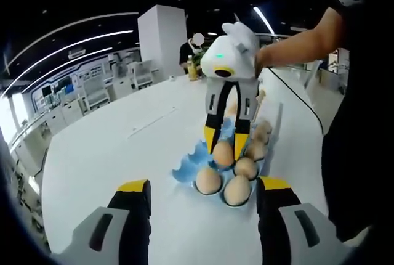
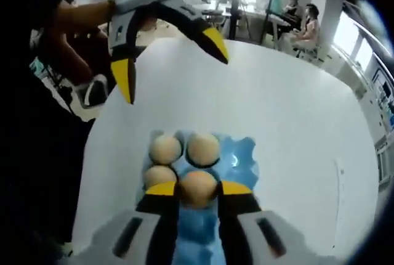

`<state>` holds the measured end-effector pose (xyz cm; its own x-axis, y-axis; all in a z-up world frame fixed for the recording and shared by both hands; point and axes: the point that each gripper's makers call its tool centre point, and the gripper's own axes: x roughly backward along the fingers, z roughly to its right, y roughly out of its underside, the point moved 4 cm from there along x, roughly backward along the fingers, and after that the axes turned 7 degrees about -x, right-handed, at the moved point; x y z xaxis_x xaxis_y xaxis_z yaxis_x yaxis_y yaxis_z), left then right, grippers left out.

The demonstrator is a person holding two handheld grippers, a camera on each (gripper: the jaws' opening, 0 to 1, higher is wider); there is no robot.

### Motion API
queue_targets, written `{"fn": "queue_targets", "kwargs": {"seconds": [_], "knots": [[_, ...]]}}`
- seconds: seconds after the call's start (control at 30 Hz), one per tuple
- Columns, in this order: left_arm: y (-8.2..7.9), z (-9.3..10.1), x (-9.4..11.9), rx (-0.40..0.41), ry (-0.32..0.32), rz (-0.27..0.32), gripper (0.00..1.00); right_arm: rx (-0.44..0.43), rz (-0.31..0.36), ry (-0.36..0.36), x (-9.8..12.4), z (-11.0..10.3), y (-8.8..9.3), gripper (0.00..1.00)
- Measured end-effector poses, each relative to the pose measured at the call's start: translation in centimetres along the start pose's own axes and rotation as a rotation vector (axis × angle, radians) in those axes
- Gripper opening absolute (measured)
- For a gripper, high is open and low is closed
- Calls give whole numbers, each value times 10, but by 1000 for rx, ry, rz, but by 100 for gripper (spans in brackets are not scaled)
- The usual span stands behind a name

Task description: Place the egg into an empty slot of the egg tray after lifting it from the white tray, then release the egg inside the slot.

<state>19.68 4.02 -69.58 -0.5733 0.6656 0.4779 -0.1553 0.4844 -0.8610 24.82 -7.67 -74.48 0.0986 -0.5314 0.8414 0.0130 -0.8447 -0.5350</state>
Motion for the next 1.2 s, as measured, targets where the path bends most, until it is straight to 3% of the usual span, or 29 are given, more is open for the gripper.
{"fn": "queue_targets", "kwargs": {"seconds": [0.33,0.8,1.2], "knots": [[-1,-1,0,-1,3,-3,70,0,-26,-8,-12,3,5,24],[-5,-4,1,-2,-1,7,69,-26,-4,-42,-10,6,9,25],[-8,-5,2,-8,-3,5,69,-29,79,-25,0,10,12,31]]}}
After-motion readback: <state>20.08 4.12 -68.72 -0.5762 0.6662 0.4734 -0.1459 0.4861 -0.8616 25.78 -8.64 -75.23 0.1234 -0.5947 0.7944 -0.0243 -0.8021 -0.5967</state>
